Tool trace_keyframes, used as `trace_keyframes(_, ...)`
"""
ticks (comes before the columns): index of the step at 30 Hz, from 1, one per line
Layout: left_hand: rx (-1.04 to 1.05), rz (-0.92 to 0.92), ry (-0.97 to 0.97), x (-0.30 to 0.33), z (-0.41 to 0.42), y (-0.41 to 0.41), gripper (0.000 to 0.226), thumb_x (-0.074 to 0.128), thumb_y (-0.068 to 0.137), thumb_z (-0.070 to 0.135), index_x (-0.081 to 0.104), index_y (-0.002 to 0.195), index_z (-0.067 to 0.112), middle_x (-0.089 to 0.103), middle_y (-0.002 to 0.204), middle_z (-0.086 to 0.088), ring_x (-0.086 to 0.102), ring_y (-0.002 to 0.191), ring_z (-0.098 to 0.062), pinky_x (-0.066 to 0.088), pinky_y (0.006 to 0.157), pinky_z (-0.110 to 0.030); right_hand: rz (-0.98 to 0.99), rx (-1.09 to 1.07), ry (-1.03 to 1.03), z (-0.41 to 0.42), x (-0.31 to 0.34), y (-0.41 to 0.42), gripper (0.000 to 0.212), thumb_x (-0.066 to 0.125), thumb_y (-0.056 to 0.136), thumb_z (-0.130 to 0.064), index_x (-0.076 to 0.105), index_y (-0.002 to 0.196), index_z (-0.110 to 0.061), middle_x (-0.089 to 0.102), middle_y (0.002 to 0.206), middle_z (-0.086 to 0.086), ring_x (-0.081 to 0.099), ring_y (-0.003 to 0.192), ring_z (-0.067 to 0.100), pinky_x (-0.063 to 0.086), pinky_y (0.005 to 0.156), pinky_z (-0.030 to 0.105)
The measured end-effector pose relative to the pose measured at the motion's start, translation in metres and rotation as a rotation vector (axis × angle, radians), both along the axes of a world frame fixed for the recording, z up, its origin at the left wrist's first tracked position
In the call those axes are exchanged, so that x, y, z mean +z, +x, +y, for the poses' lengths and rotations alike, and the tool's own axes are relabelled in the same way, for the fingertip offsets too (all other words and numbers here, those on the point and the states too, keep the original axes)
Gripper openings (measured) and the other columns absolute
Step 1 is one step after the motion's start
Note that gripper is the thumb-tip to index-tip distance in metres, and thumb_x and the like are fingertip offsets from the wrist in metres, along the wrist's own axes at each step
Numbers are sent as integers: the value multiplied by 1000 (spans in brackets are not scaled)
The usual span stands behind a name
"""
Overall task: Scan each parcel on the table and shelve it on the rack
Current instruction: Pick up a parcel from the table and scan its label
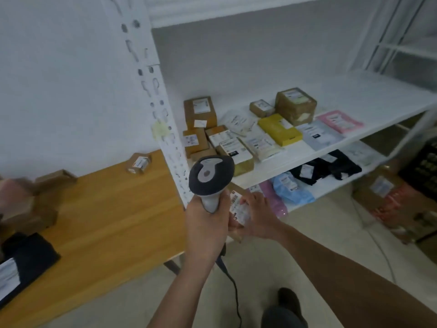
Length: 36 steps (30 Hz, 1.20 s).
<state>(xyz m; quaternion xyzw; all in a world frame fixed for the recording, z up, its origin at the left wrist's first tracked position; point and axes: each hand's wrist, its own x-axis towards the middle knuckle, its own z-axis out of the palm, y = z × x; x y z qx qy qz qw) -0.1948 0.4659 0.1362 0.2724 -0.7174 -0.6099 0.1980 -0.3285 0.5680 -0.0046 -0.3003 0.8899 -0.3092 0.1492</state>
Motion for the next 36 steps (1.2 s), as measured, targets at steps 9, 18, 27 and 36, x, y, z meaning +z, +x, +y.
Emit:
trace_keyframes(9,45,43,-28,-5,81,-125,42,62,94,20,63,57,1,63,48,-11,63,45,-24,58,50,-35,13,-121,-91,80,7,-131,70,81,61,-43,38,114,-28,28,114,-3,29,109,19,34,98,38)
trace_keyframes(18,46,39,103,-12,174,-250,34,61,94,12,64,66,-7,60,45,-6,58,41,-15,52,46,-25,43,-325,-94,167,0,-272,74,86,57,-35,40,114,-23,27,121,0,25,110,21,28,91,33)
trace_keyframes(27,-28,40,98,-13,194,-317,30,63,93,13,65,75,-11,64,54,-16,60,42,-11,49,45,-17,72,-553,-122,199,14,-338,67,83,60,-33,33,105,-27,21,114,-2,20,106,18,28,87,32)
trace_keyframes(36,-206,38,88,-13,223,-376,31,64,93,16,63,77,-11,64,53,-10,60,41,-10,46,44,-15,137,-699,-134,245,27,-398,72,85,59,-37,31,105,-28,28,123,5,25,112,24,28,92,32)
